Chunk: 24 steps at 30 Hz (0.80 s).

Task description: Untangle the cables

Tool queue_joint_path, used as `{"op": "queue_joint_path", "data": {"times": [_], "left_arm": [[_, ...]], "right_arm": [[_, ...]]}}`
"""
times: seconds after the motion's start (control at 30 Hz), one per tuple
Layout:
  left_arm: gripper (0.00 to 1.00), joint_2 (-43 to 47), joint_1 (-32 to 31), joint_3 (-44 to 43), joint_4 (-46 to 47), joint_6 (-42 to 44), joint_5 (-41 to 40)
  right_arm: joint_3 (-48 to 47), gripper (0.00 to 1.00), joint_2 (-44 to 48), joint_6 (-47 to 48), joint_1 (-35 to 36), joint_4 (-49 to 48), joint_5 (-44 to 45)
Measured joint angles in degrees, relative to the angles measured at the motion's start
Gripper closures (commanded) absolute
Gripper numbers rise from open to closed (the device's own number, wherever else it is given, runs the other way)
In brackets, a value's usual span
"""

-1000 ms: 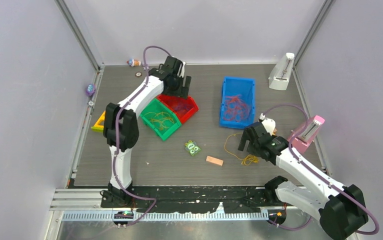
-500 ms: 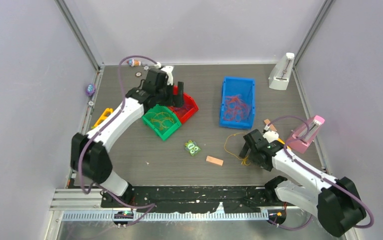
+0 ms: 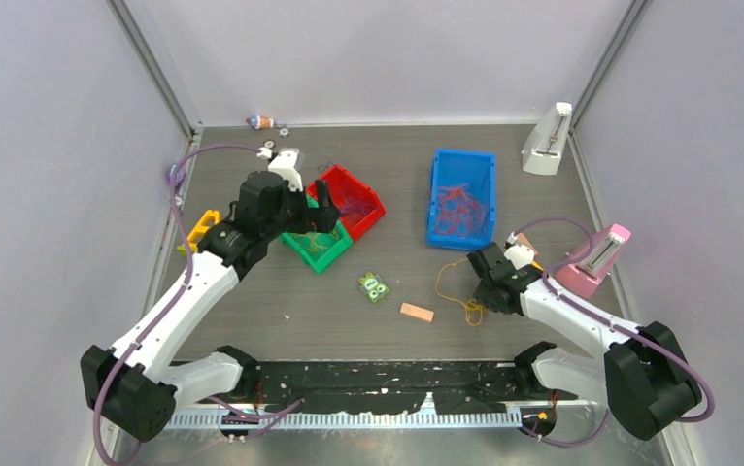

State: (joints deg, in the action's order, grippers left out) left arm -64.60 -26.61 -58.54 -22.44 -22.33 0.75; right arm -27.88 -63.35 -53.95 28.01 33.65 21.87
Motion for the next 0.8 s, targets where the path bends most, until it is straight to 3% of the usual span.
{"op": "queue_joint_path", "data": {"times": [0.1,0.37,0.8], "left_arm": [[0.02,2.78,0.0,1.33,0.0,0.04,-1.07],[0.02,8.85,0.0,4.7,0.35,-0.02,-2.86],[0.03,14.05,0.0,5.64,-1.09,-0.04,-2.78]], "right_arm": [[0.02,0.94,1.57,1.55,0.0,-0.94,-2.71],[-2.12,0.95,16.0,15.41,1.55,-6.99,-19.32],[-11.89,0.95,19.3,24.13,9.79,-14.27,-32.24]]}}
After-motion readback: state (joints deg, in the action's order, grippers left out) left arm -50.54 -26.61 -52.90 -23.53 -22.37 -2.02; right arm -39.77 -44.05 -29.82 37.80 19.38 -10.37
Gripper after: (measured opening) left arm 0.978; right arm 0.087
